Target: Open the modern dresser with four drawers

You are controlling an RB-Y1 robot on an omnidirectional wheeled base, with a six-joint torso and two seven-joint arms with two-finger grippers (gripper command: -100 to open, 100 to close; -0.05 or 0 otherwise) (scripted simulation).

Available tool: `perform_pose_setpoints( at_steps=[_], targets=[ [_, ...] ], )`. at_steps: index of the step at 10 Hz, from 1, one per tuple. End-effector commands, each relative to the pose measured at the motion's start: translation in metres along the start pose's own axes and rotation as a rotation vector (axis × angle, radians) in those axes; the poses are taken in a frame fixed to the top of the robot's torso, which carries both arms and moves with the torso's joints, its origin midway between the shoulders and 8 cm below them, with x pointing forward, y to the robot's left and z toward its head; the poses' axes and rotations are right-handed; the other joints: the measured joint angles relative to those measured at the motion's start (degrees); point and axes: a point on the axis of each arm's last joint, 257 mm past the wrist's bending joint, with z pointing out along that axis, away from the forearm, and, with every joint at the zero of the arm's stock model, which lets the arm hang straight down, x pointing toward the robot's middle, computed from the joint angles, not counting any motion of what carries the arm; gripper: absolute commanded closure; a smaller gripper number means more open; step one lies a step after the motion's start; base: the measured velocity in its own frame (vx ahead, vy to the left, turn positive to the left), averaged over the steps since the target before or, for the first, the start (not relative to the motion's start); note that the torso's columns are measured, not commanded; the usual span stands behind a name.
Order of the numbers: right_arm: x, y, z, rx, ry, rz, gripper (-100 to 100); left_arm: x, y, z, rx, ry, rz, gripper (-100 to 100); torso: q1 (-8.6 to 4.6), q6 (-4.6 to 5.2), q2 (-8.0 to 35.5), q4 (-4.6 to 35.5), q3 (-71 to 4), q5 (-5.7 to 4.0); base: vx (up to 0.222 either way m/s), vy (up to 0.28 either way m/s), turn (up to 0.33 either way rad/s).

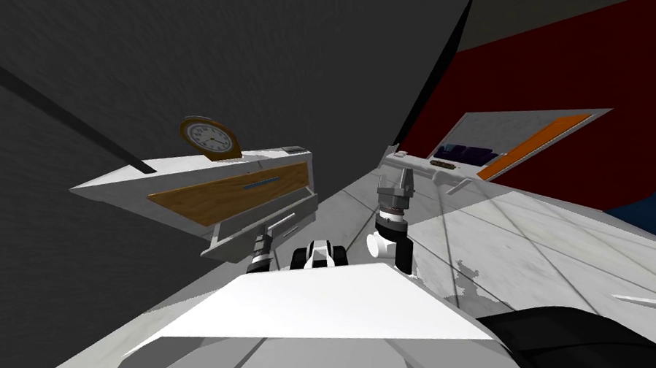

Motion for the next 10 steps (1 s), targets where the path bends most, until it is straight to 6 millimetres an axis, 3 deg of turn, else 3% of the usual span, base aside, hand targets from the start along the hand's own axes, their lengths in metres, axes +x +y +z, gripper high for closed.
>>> perform_pose_setpoints(
  at_steps=[1, 8, 9, 10],
  targets=[
    [0.000, 0.000, 0.000, 0.000, 0.000, 0.000, 0, -0.004, -0.010, 0.008, 0.002, -0.002, 0.000, -100, -0.14, 0.01, 0.19, 0.07, 0.12, -0.06, -0.006, -0.012, -0.005],
    [0.000, 0.000, 0.000, 0.000, 0.000, 0.000, 0, -0.017, -0.037, 0.025, 0.002, -0.003, 0.002, -100, -0.17, -0.06, 0.29, 0.18, 0.14, -0.19, -0.019, -0.025, -0.006],
    [0.000, 0.000, 0.000, 0.000, 0.000, 0.000, 0, -0.016, -0.029, 0.021, -0.013, -0.004, 0.001, -100, -0.29, -0.06, 0.40, 0.30, 0.17, -0.32, 0.000, 0.000, 0.000],
    [0.000, 0.000, 0.000, 0.000, 0.000, 0.000, 0, -0.016, -0.028, 0.021, -0.019, -0.004, 0.001, 0, -0.30, -0.03, 0.41, 0.24, 0.21, -0.24, 0.000, 0.000, 0.000]
  ],
)
